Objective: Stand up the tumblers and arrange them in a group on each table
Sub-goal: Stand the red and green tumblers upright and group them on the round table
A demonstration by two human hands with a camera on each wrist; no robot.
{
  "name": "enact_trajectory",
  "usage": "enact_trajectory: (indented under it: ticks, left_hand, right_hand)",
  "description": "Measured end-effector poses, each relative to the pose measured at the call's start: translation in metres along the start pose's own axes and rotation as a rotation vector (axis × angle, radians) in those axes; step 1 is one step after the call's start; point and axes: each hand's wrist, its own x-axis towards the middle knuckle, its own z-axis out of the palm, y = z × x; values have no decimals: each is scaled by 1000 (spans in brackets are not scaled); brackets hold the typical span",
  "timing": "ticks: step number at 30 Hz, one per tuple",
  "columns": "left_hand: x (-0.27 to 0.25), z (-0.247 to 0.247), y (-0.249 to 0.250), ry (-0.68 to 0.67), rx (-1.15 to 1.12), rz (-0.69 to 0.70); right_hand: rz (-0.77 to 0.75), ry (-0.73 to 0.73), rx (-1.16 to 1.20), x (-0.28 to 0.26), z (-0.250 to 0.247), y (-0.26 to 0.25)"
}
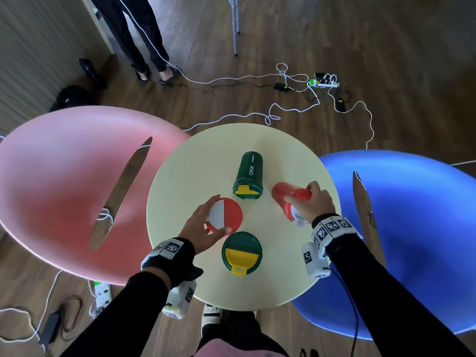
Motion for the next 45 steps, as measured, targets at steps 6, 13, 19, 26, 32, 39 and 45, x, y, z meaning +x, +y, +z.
enact_trajectory:
  ticks: [6, 13, 19, 26, 32, 39, 45]
  left_hand:
    - [0, 0, 1, 12, 26, 18]
    - [2, 1, 0, 16, 34, 29]
    - [2, 1, -1, 6, 75, 20]
    - [2, 1, -4, 8, 86, 29]
    - [3, 2, -4, -5, 98, 31]
    - [4, 1, -2, -12, 102, 25]
    - [3, 0, -3, -15, 112, 21]
  right_hand:
    - [62, -122, -26, -23, 6, -12]
    - [125, -204, -130, -41, 16, -21]
    - [136, -230, -88, -48, 21, -28]
    - [42, -170, -95, -52, 14, -15]
    - [-387, -389, -28, -59, 0, 2]
    - [-298, -263, -5, -60, 0, 6]
    - [-152, -141, -129, -56, 8, 9]
